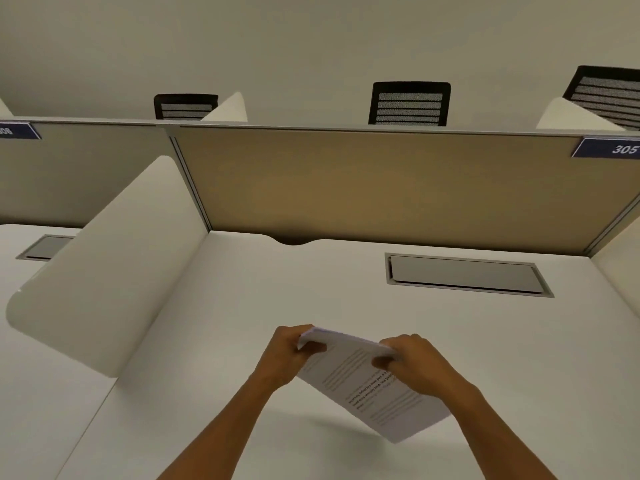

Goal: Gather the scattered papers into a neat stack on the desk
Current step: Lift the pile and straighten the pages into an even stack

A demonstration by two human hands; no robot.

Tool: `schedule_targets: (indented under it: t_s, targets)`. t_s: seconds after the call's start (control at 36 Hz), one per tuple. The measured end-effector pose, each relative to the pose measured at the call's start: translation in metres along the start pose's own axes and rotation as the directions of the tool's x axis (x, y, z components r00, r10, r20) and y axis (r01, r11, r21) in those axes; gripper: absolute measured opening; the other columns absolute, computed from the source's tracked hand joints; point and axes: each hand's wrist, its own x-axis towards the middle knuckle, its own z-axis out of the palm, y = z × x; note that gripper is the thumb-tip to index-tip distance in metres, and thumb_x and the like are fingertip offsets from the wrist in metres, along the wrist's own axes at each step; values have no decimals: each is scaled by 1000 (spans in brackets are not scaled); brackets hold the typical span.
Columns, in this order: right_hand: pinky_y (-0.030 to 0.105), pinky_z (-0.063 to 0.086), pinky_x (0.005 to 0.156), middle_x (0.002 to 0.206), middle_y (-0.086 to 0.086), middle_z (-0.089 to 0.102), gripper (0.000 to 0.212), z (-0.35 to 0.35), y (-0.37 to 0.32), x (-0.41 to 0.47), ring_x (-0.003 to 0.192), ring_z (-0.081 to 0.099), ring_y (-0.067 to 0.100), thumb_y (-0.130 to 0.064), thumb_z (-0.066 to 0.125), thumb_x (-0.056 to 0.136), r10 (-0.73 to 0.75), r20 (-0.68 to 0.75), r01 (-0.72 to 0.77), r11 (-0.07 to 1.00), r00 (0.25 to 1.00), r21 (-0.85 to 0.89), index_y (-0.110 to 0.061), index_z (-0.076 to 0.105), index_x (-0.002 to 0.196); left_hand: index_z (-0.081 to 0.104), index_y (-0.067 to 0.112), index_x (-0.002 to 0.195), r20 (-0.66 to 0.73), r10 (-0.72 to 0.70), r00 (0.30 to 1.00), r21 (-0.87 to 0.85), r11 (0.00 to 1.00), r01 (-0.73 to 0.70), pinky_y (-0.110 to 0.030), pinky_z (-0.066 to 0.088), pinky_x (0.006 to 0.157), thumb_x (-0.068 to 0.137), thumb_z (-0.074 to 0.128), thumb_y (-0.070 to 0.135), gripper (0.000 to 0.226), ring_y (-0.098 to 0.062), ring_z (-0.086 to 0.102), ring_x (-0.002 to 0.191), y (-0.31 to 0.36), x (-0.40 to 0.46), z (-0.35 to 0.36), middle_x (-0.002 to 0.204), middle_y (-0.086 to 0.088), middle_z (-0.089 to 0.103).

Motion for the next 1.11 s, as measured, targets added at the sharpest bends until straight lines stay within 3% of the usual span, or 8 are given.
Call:
schedule_targets:
  t_s: [0.08,0.19,0.33,0.44,0.58,0.78,1.0,1.11]
  targets:
    - [16,56,61,86,-19,76,14,-8,15,-11,75,73,1,-51,66,83,2,50,-13,975,999,223,-43,74,92,74,48,82,-85,-132,988,-69,990,127,-13,52,59,78,67,28,21,1,69,73,-5,-9,4,81,20,75]
    - [22,58,68,89,-7,79,16,-15,45,-30,82,76,12,-42,72,82,32,109,-75,903,994,423,-32,78,93,74,46,75,-150,-257,955,-152,960,235,-21,52,62,76,71,29,17,-4,71,71,-22,-20,3,79,15,76]
    - [22,58,74,93,7,79,11,-3,69,-44,90,75,21,-25,74,86,93,27,-88,756,995,649,-19,79,94,75,39,79,-232,-385,893,-275,907,319,-27,54,59,80,76,28,10,-10,73,68,-38,-34,7,80,14,78]
    - [28,57,77,101,10,78,23,22,71,-45,96,73,24,-21,80,81,163,-35,-77,630,986,772,-15,77,104,73,47,79,-263,-406,875,-300,896,326,-24,55,56,85,76,21,27,-9,73,66,-43,-38,14,79,16,78]
    - [22,58,70,102,0,79,20,53,61,-41,95,73,15,-19,76,85,254,-128,-62,627,959,776,-26,78,104,74,41,80,-279,-451,848,-339,872,353,-19,54,52,85,76,20,23,-11,73,66,-48,-45,24,78,11,78]
    - [17,56,56,82,-3,78,29,69,44,-39,67,72,6,-12,66,93,363,-257,-12,597,896,802,-37,79,88,73,28,90,-256,-477,841,-396,845,359,-20,58,55,82,78,10,20,-9,75,73,-56,-53,27,81,14,79]
    - [19,57,63,90,-2,79,24,75,43,-40,78,72,6,-7,68,91,346,-217,-27,581,913,813,-28,79,95,77,16,86,-177,-425,888,-318,878,357,-18,55,59,77,81,2,17,-9,71,69,-69,-54,24,79,1,78]
    - [20,56,61,90,-4,78,20,84,44,-40,79,71,5,-12,69,92,362,-184,-67,581,914,811,-29,79,97,74,23,88,-145,-405,903,-275,893,356,-23,56,66,82,77,4,20,-9,71,73,-73,-54,29,82,4,78]
